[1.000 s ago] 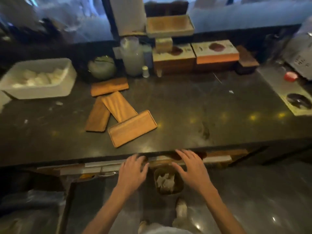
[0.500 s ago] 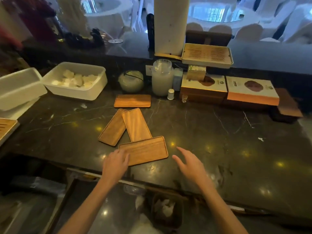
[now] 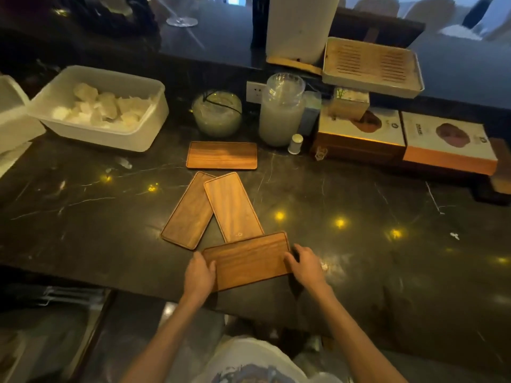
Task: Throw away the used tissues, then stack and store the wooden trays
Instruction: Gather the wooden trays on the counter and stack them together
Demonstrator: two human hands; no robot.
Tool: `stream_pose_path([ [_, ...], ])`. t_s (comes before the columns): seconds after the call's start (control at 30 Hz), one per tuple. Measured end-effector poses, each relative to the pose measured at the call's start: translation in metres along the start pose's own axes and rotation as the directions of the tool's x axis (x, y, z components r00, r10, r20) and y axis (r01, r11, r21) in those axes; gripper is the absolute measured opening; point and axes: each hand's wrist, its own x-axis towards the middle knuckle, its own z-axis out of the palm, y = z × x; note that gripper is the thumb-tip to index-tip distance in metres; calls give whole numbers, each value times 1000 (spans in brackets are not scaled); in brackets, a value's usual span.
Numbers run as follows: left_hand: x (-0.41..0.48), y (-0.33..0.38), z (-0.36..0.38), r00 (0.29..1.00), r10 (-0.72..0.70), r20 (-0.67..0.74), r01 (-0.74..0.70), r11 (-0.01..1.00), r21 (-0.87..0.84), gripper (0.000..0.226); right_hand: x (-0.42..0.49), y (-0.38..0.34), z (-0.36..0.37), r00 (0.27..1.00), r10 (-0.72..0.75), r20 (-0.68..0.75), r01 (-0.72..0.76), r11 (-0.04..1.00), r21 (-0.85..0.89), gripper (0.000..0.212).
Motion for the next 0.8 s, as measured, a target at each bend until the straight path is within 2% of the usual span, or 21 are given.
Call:
stream_pose_path([
  [0.1,-4,1,6,999,-20,-29,16,991,-136,34,4,-2,2,999,-37,21,36,999,40,33],
  [0.23,-12,17,10,994,-33,-109,8,976,-216,43,11,7,-12,1000,-17,3,17,992,126,27],
  [0.4,-11,91,39,980,121,-161,-153,966,-210,43,19,61,-74,983,110,-150,-56,942,330,21],
  [0.57,-24,167,106,969,245,-19,-244,955,-169,43,3,143,-126,918,333,-218,-235,896,377,19],
  [0.7,-47,176,142,976,213,49,-208,974,-88,36,-20,188,-123,896,392,-207,-307,885,350,14],
  [0.8,-59,165,153,979,190,75,-187,981,-43,31,-30,195,-108,890,420,-178,-355,883,307,12],
])
